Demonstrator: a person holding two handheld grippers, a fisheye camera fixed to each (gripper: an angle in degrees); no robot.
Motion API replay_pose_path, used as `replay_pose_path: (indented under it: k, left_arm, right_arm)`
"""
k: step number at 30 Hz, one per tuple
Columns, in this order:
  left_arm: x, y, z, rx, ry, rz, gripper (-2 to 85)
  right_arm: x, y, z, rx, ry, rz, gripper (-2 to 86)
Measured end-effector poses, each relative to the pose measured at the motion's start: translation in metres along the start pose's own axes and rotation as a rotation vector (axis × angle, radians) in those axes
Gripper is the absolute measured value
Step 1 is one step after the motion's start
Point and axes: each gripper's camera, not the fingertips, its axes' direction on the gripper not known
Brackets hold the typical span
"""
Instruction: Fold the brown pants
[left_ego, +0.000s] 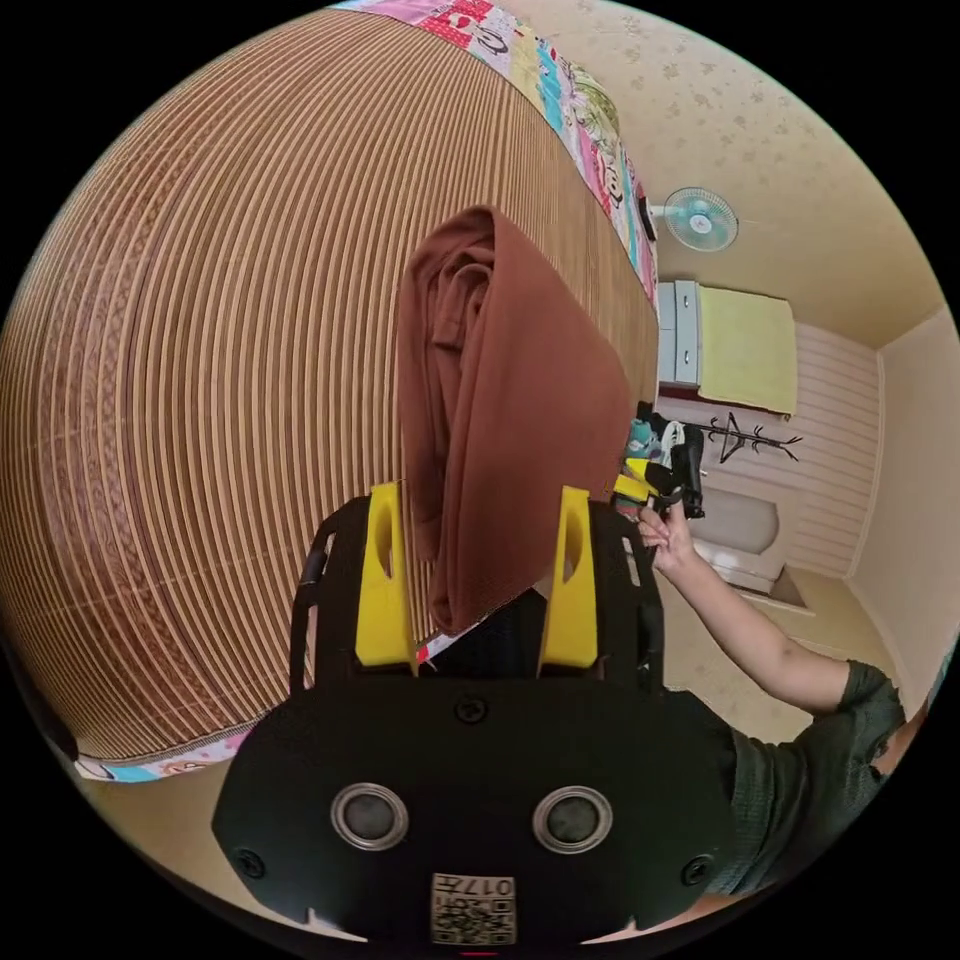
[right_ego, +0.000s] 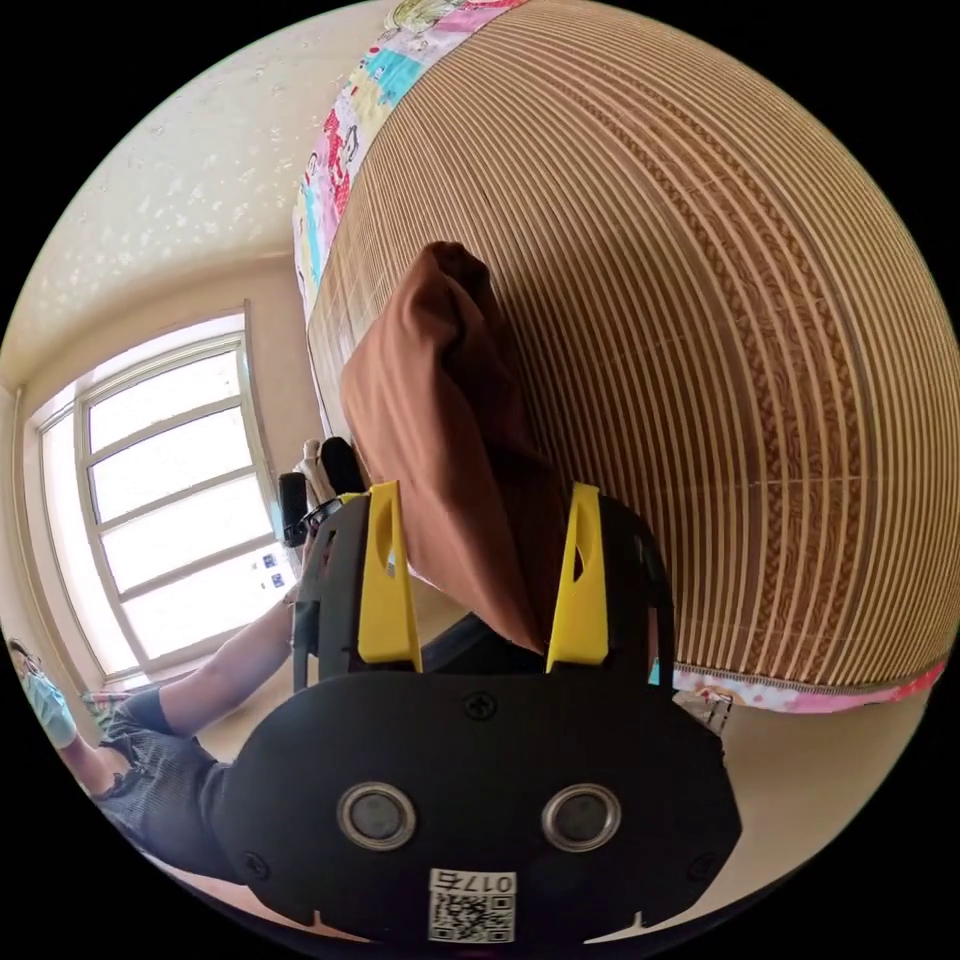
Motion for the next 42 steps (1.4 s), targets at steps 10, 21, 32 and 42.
replay_pose_path:
  k: [10, 21, 32, 42]
  left_arm:
    - [0.006, 0.024, 0.045, 0.040, 0.063, -0.185, 6.6]
    - [0.032, 0.122, -0.086, 0.168, 0.124, -0.055, 5.3]
    - [0.060, 0.251, -0.351, 0.665, -0.349, -0.034, 6.0]
    - [-0.068, 0.223, -0.233, 0.791, -0.500, -0.491, 6.0]
  right_arm:
    - [0.050, 0.035, 0.006, 0.072, -0.206, 0.156, 14.9]
    - [-0.054, 0.087, -0.006, -0.264, -0.405, -0.020, 5.5]
    - [-0.360, 0.090, 0.114, -0.422, -0.482, -0.465, 5.8]
    - [-0.352, 0.110, 0.204, -0.651, 0.244, -0.427, 2.2]
